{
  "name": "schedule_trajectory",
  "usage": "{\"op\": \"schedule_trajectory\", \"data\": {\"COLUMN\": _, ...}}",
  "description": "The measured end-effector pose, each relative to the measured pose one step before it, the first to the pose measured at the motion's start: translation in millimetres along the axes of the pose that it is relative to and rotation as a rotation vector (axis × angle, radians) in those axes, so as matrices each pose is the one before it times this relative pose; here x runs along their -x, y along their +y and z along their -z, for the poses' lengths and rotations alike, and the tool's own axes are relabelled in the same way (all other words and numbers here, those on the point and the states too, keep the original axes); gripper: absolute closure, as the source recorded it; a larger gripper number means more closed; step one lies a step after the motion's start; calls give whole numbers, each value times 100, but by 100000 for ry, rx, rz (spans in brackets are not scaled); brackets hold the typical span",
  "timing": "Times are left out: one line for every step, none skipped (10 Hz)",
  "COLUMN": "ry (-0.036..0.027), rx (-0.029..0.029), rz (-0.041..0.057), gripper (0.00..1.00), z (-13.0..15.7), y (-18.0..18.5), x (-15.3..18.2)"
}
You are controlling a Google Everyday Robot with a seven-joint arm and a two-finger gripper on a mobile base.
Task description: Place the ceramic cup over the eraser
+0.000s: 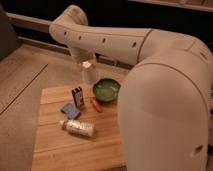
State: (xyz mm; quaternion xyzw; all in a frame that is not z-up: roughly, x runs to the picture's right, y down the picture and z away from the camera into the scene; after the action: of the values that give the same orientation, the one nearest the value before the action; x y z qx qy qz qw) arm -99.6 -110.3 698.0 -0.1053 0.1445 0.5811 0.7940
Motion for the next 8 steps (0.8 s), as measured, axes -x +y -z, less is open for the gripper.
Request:
{"op": "schedule_trajectory", "data": {"ry": -1829, "rx": 4428, "rz": 7603, "gripper": 100, "z": 286, "y": 3171, "x": -113}}
{"op": "schedule_trajectory", "data": {"ry": -1144, "rx": 3062, "rz": 4109, "gripper": 100, "z": 12, "y": 1737, "x": -128}}
{"op": "schedule_trajectory", "data": {"ry": -612, "rx": 3162, "rz": 3490, "gripper": 100, "z": -241, "y": 1429, "x": -362}}
{"op": "schedule_trajectory", "data": {"ry": -419, "rx": 3463, "rz": 2138, "gripper": 100, "z": -306, "y": 1101, "x": -477}}
{"op": "schedule_trajectory", "data": {"ry": -73, "rx": 227, "rz": -28, "gripper": 100, "z": -3, "y": -58, "x": -66}}
{"op": "schedule_trajectory", "data": {"ry": -132, "rx": -13, "rz": -117, "gripper": 100, "z": 67, "y": -65, "x": 20}}
{"op": "schedule_trajectory", "data": {"ry": -21, "rx": 57, "rz": 206, "gripper": 100, "z": 5, "y": 137, "x": 30}}
{"op": "schedule_trajectory", "data": {"ry": 126, "rx": -49, "rz": 145, "gripper": 100, "z": 7, "y": 52, "x": -31}}
